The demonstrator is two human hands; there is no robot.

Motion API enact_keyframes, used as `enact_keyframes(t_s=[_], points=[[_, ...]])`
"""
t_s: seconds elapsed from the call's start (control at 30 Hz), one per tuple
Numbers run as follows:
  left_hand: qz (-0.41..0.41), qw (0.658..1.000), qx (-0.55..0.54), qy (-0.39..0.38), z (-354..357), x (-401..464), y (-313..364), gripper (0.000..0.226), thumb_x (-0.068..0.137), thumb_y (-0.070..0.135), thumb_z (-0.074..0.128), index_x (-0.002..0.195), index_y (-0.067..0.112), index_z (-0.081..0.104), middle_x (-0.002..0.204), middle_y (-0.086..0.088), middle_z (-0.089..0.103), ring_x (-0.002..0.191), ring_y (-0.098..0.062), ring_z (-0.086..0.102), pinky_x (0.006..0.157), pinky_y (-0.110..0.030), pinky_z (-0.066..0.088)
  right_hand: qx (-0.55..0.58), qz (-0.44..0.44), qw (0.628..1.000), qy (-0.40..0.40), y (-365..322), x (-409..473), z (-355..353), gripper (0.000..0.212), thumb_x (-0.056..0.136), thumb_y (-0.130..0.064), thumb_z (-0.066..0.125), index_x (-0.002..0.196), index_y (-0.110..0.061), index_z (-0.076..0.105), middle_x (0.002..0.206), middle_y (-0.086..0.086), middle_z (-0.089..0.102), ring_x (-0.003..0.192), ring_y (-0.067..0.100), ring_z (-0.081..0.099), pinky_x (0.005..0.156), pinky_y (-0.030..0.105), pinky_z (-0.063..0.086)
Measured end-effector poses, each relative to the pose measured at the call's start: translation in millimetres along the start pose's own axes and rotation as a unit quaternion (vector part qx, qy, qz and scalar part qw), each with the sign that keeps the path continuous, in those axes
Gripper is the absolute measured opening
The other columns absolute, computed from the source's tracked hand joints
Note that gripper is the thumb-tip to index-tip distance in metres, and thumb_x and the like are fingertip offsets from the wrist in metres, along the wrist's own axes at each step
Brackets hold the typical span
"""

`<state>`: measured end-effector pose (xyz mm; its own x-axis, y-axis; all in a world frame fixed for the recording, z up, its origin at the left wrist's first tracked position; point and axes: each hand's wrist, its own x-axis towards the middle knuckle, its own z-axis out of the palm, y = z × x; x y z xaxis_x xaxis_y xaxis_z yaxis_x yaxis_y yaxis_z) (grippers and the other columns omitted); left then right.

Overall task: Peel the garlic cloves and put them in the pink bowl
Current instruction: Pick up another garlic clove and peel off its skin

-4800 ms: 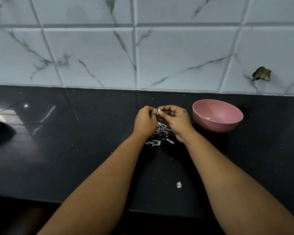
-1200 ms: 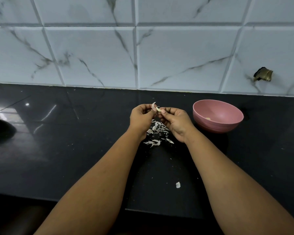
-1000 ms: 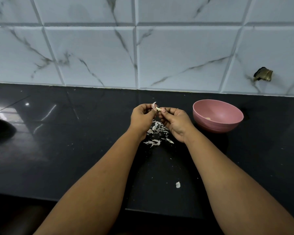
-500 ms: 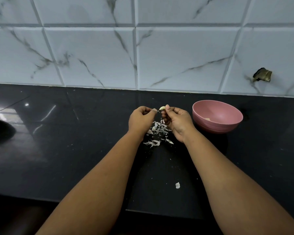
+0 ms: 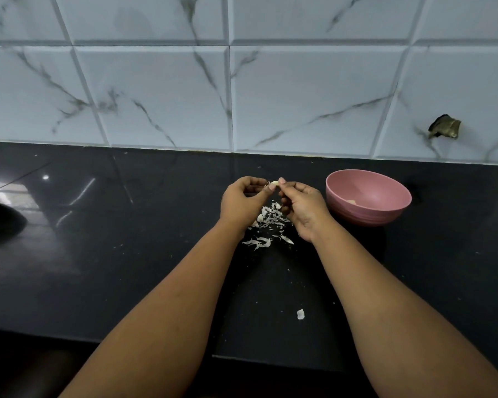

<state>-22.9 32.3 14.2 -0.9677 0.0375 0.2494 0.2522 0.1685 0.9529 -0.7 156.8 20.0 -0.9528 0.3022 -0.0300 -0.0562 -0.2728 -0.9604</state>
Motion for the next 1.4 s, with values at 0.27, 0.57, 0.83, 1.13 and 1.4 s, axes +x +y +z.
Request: enact_keyframes(t_s=[0.27,0.57,0.83,1.13,1.4], points=[[-0.031,0.999,0.013,-0.028,-0.2,-0.2,0.4,0.017,0.087,0.035,0.073,0.086,0.018,0.072,0.077,0.005,0.069,0.073,-0.01,0.062,0.068,-0.045,0.058,-0.056,-0.014,0.998,-0.021,5.5,2.4,-0.1,0.015,0.089,-0.025,0.069,0.075,-0.019,0.07,0.063,-0.01,0.06,0.063,0.005,0.048,0.059,0.021,0.04],[-0.037,0.998,-0.011,-0.042,1.5,-1.3,2.1,0.014,0.09,0.023,0.07,0.086,0.01,0.07,0.07,0.006,0.064,0.066,-0.004,0.056,0.062,-0.026,0.048,-0.047,-0.015,0.999,-0.011,4.0,5.0,-1.4,0.014,0.089,-0.027,0.068,0.078,-0.018,0.069,0.078,-0.001,0.065,0.067,0.007,0.052,0.057,0.02,0.04],[0.015,0.98,0.197,-0.023,2.2,0.5,-1.1,0.044,0.101,0.04,0.046,0.077,0.005,0.06,0.07,-0.009,0.061,0.066,-0.02,0.054,0.064,-0.035,0.042,-0.027,-0.006,1.0,0.014,0.4,5.8,-2.0,0.018,0.09,-0.026,0.068,0.074,-0.018,0.066,0.06,-0.009,0.06,0.056,0.007,0.048,0.054,0.022,0.036],[0.045,0.953,0.297,-0.036,-5.2,2.8,-7.6,0.029,0.085,0.007,0.059,0.11,0.022,0.064,0.092,0.01,0.067,0.106,-0.018,0.058,0.089,-0.036,0.05,-0.035,-0.004,0.999,0.031,0.9,7.7,-2.1,0.02,0.089,-0.027,0.069,0.071,-0.019,0.065,0.059,-0.008,0.059,0.055,0.006,0.046,0.054,0.023,0.033],[0.068,0.959,0.273,-0.001,-6.0,2.6,-5.9,0.007,0.082,0.026,0.077,0.085,0.024,0.071,0.076,0.011,0.069,0.09,-0.013,0.064,0.079,-0.026,0.05,-0.055,-0.008,0.998,0.027,1.3,6.5,-2.3,0.019,0.09,-0.025,0.068,0.073,-0.018,0.067,0.063,-0.008,0.059,0.055,0.005,0.047,0.054,0.022,0.035]])
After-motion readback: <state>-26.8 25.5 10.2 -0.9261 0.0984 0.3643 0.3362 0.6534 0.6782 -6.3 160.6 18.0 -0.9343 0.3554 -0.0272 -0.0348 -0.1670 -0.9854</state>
